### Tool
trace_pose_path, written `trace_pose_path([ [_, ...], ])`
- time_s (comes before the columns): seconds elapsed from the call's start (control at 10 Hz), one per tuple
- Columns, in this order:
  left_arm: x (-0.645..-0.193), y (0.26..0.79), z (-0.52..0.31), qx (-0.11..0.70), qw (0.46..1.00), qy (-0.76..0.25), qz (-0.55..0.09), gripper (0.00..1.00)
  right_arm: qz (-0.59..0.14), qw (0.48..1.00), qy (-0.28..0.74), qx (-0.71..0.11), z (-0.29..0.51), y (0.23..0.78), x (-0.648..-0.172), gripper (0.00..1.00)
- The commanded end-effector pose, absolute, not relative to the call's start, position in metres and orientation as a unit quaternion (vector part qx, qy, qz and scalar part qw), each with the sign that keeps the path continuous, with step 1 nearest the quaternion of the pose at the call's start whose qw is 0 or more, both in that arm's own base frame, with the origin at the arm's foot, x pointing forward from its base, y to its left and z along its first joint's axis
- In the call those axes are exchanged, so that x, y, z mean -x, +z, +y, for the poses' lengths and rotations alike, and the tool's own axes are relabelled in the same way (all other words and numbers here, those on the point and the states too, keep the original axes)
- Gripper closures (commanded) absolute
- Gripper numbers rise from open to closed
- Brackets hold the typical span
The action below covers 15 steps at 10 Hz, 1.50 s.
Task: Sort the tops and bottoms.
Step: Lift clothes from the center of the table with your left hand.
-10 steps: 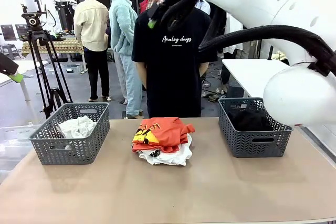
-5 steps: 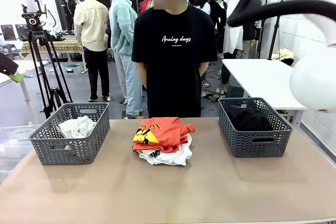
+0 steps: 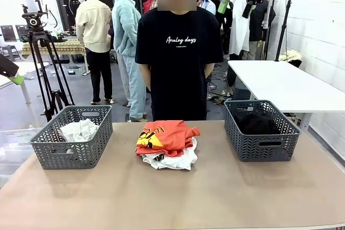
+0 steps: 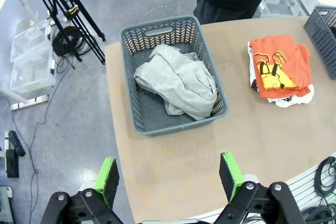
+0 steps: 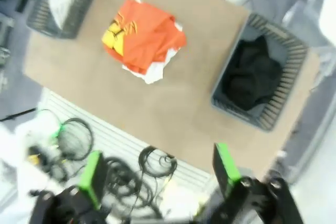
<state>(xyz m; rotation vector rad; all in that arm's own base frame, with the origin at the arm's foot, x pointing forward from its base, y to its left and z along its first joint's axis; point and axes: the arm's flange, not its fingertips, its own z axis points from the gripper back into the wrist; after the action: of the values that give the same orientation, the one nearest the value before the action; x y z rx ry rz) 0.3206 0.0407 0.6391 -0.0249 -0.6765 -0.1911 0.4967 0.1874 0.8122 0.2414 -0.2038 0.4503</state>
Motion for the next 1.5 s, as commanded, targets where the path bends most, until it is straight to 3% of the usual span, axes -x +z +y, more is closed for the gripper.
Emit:
trace_pose_path([
  [0.0, -0.321, 0.639, 0.041, 0.012, 0.939, -0.094, -0.331, 0.0, -0.127, 0.957, 0.229, -0.125, 0.209, 0.81, -0.527, 0.0],
  [0.3, -0.321, 0.639, 0.041, 0.012, 0.939, -0.094, -0.331, 0.0, -0.114, 0.959, 0.227, -0.127, 0.2, 0.805, -0.513, 0.0],
  [0.4, -0.321, 0.639, 0.041, 0.012, 0.939, -0.094, -0.331, 0.0, -0.104, 0.961, 0.216, -0.14, 0.183, 0.756, -0.527, 0.0],
  [0.6, -0.321, 0.639, 0.041, 0.012, 0.939, -0.094, -0.331, 0.0, -0.052, 0.975, 0.128, -0.176, 0.119, 0.666, -0.502, 0.0],
  [0.8, -0.321, 0.639, 0.041, 0.012, 0.939, -0.094, -0.331, 0.0, -0.099, 0.97, 0.026, -0.219, 0.073, 0.63, -0.46, 0.0],
  [1.1, -0.321, 0.639, 0.041, 0.012, 0.939, -0.094, -0.331, 0.0, -0.209, 0.95, -0.066, -0.22, 0.04, 0.613, -0.42, 0.0],
  [1.2, -0.321, 0.639, 0.041, 0.012, 0.939, -0.094, -0.331, 0.0, -0.161, 0.959, -0.079, -0.217, 0.042, 0.611, -0.428, 0.0],
  [1.3, -0.321, 0.639, 0.041, 0.012, 0.939, -0.094, -0.331, 0.0, -0.152, 0.961, -0.047, -0.226, 0.02, 0.645, -0.46, 0.0],
  [1.4, -0.321, 0.639, 0.041, 0.012, 0.939, -0.094, -0.331, 0.0, -0.152, 0.961, -0.047, -0.226, 0.02, 0.645, -0.46, 0.0],
])
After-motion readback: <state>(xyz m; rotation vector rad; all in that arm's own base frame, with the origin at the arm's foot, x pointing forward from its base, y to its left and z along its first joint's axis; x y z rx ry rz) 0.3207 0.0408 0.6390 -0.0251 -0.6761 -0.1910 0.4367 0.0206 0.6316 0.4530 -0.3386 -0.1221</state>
